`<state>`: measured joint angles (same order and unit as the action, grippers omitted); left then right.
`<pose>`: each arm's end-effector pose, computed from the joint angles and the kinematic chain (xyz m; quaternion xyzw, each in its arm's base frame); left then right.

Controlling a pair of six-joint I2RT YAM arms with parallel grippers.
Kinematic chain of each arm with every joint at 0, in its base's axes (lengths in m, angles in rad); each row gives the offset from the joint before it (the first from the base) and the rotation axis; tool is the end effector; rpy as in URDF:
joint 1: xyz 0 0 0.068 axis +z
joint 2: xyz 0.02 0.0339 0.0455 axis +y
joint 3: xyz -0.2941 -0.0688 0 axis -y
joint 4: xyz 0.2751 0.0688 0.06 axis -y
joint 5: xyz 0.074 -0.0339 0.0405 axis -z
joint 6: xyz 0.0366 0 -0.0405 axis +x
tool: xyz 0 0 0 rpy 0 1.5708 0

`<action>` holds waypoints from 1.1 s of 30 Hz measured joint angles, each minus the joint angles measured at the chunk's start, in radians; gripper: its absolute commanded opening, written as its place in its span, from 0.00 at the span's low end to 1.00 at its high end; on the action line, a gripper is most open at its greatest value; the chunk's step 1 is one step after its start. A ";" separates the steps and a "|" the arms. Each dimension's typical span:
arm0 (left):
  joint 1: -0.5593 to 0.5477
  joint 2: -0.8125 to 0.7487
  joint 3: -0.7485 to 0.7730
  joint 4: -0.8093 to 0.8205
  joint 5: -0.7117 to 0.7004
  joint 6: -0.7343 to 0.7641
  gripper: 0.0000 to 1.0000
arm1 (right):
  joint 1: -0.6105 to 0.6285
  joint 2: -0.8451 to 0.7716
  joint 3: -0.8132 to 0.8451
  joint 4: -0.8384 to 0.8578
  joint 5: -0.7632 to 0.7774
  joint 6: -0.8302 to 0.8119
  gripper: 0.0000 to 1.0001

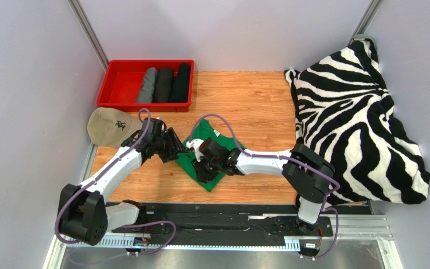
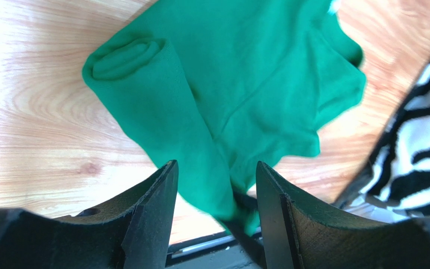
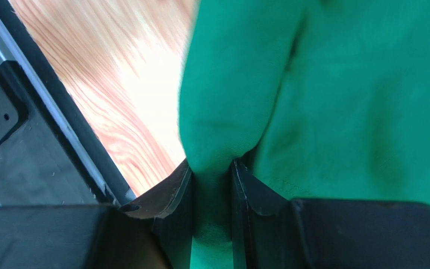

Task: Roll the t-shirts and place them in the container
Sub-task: Roll the T-shirt to the center of the board.

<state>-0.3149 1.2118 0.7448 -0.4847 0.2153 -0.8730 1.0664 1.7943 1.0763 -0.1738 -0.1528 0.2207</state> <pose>0.2382 -0.0858 0.2292 -0.2294 0.9193 -0.2543 0.1937 0.1889 0.3538 0.1788 -0.4090 0.8469 0.2568 0.2224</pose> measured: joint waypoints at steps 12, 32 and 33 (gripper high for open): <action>0.002 -0.094 -0.163 0.116 0.056 -0.037 0.65 | -0.198 0.055 -0.084 0.150 -0.387 0.217 0.27; -0.053 0.027 -0.232 0.261 -0.026 -0.150 0.62 | -0.259 0.105 -0.103 0.242 -0.531 0.356 0.28; -0.060 0.035 -0.232 0.269 -0.034 -0.155 0.58 | -0.261 0.106 -0.103 0.243 -0.533 0.359 0.28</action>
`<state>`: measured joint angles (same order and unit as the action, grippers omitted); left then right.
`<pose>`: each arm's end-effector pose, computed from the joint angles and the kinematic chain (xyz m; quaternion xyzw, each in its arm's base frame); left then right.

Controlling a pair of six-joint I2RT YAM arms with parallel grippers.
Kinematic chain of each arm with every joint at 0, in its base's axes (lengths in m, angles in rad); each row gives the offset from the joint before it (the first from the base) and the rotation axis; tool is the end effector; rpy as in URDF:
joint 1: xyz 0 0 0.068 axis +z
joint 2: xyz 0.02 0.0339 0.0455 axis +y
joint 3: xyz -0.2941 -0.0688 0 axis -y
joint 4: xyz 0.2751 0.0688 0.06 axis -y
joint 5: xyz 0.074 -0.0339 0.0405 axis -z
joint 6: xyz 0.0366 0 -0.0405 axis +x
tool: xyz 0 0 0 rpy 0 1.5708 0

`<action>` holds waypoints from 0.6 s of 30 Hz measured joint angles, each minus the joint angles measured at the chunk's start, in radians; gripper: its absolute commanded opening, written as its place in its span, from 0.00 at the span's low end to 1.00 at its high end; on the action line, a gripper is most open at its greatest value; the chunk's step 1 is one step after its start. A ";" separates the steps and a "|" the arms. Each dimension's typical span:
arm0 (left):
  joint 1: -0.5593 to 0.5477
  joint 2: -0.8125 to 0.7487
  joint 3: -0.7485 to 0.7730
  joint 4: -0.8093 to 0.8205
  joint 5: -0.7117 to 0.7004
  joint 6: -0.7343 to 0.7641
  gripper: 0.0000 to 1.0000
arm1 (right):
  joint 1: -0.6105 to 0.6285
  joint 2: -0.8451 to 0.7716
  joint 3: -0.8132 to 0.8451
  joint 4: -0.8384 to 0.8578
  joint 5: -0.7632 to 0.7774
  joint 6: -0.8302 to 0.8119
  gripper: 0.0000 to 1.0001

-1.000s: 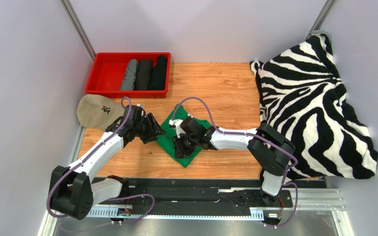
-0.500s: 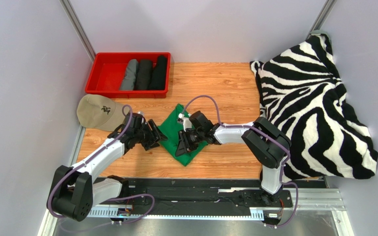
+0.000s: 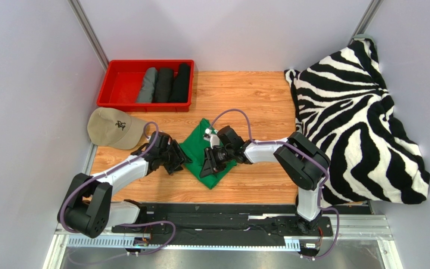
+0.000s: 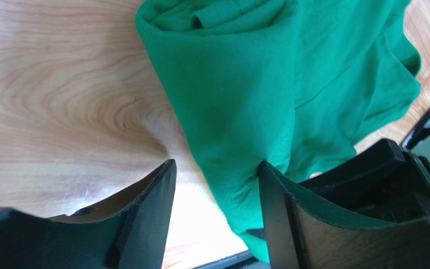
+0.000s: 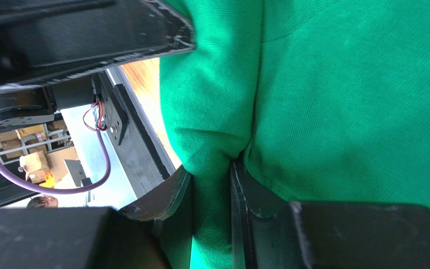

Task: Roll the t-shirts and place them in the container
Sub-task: Roll the T-shirt to the center of the board.

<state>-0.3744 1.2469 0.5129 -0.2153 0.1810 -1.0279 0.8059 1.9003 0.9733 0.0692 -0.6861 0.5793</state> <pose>0.2162 -0.0920 0.1632 -0.2782 0.9069 -0.2622 0.1772 0.2569 0.3012 0.1304 -0.2164 0.8636 0.4524 0.0517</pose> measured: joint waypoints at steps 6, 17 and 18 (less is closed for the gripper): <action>-0.044 0.062 0.034 0.006 -0.043 -0.046 0.35 | -0.002 0.002 0.000 -0.001 0.002 0.000 0.43; -0.085 0.158 0.204 -0.206 -0.074 -0.047 0.22 | 0.126 -0.200 -0.011 -0.208 0.407 -0.111 0.64; -0.085 0.157 0.208 -0.225 -0.075 -0.047 0.22 | 0.163 -0.234 -0.011 -0.234 0.482 -0.128 0.64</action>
<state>-0.4595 1.4036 0.7212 -0.4400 0.1059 -1.0748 0.9684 1.6661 0.9619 -0.1650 -0.2043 0.4511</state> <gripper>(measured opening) 0.253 0.618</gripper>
